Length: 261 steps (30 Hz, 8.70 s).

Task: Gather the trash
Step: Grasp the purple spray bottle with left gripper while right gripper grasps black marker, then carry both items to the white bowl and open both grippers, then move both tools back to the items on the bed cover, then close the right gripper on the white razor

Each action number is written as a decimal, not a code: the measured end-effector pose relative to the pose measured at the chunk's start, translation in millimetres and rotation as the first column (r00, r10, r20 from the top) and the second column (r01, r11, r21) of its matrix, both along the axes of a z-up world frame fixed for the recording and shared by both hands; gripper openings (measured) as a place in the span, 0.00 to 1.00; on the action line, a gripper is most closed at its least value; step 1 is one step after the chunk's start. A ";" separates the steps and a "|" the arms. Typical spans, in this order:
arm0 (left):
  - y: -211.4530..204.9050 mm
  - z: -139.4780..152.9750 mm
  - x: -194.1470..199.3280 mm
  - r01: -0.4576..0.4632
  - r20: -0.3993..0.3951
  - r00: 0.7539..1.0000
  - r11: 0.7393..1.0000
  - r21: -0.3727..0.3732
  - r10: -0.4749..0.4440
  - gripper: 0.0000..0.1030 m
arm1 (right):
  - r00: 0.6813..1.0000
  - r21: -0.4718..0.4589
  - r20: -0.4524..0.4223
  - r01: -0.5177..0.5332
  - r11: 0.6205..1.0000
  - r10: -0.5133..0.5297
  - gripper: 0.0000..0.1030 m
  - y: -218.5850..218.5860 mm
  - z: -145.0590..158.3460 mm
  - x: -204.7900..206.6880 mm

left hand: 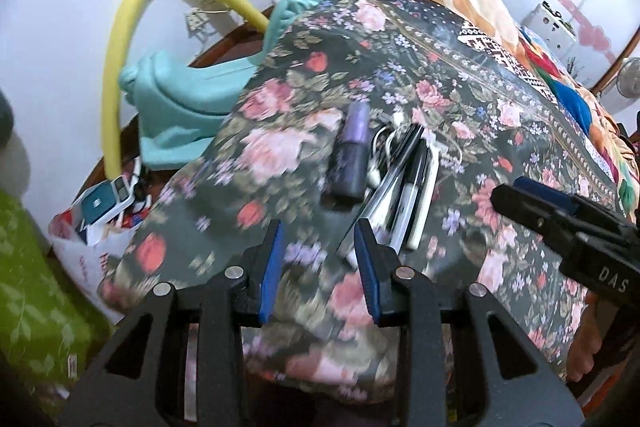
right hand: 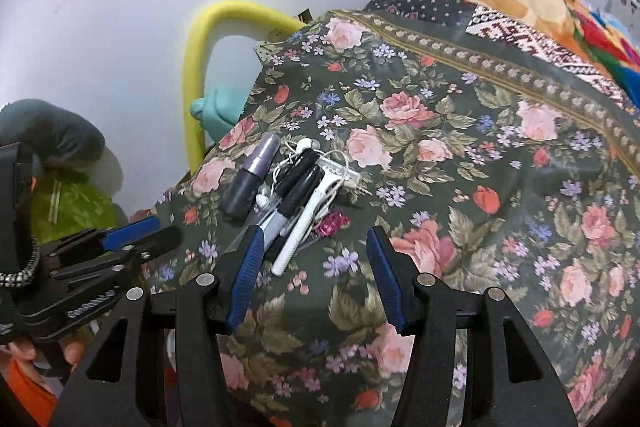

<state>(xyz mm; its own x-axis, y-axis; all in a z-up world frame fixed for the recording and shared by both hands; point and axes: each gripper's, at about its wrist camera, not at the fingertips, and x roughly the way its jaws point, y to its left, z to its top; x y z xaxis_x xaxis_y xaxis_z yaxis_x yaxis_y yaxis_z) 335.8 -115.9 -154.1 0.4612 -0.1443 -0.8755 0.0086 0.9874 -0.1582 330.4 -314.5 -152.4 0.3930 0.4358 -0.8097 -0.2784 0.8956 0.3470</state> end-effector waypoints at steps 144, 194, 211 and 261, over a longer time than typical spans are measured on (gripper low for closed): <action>259.9 -123.3 -298.2 -0.538 -0.289 0.815 0.841 -0.056 0.502 0.24 | 0.708 -0.128 -0.278 -0.697 0.705 0.650 0.24 356.3 -77.3 -205.6; 10.8 6.8 -40.1 -0.116 0.007 0.993 0.993 -0.036 0.116 0.64 | 0.999 -0.052 -0.035 -0.012 0.999 0.010 0.62 -8.2 4.1 -23.3; -11.3 -48.1 25.9 0.044 -0.074 0.996 0.996 -0.084 -0.050 0.45 | 0.979 0.109 -0.196 0.068 0.992 -0.045 0.07 -6.8 -60.8 31.9; -41.9 -48.9 20.6 0.133 -0.109 0.984 0.990 -0.050 -0.138 0.24 | 0.971 0.182 -0.230 -0.026 0.983 0.069 0.08 -36.1 -45.1 16.3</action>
